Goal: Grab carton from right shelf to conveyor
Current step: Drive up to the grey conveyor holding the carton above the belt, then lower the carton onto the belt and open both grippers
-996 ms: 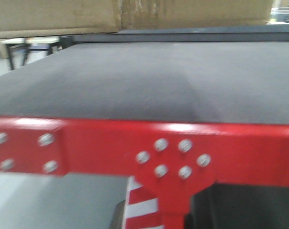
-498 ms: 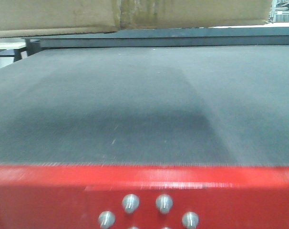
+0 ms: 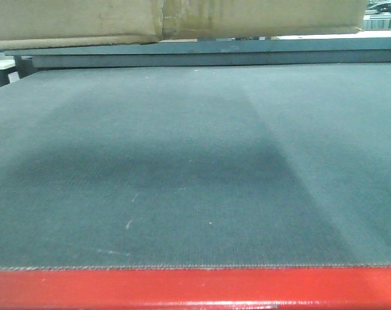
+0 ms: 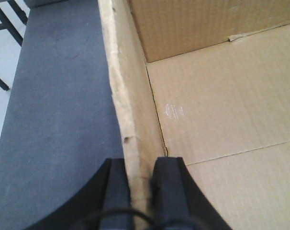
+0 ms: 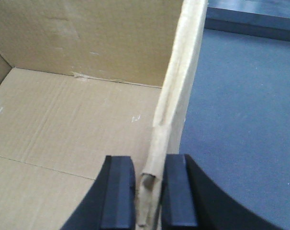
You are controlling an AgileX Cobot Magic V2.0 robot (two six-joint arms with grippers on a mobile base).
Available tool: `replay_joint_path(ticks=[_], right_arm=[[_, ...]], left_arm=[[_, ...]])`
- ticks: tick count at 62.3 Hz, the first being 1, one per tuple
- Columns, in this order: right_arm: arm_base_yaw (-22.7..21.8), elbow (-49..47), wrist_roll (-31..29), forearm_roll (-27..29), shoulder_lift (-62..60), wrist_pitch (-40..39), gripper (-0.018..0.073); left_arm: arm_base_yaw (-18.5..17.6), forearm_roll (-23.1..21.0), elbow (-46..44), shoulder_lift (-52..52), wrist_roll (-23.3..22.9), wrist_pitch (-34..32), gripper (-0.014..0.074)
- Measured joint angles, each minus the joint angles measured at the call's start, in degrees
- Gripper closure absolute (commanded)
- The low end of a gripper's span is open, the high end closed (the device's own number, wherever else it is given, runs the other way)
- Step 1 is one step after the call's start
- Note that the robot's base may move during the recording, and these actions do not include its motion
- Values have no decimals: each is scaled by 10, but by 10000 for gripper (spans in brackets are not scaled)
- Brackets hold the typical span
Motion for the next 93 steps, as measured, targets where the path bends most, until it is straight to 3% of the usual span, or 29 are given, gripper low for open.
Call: replay_joint_path(ticks=[93], right_arm=[[0,0,1,-5,0,-5,619]], left_arm=[[0,20,0,0,1,-68,613]])
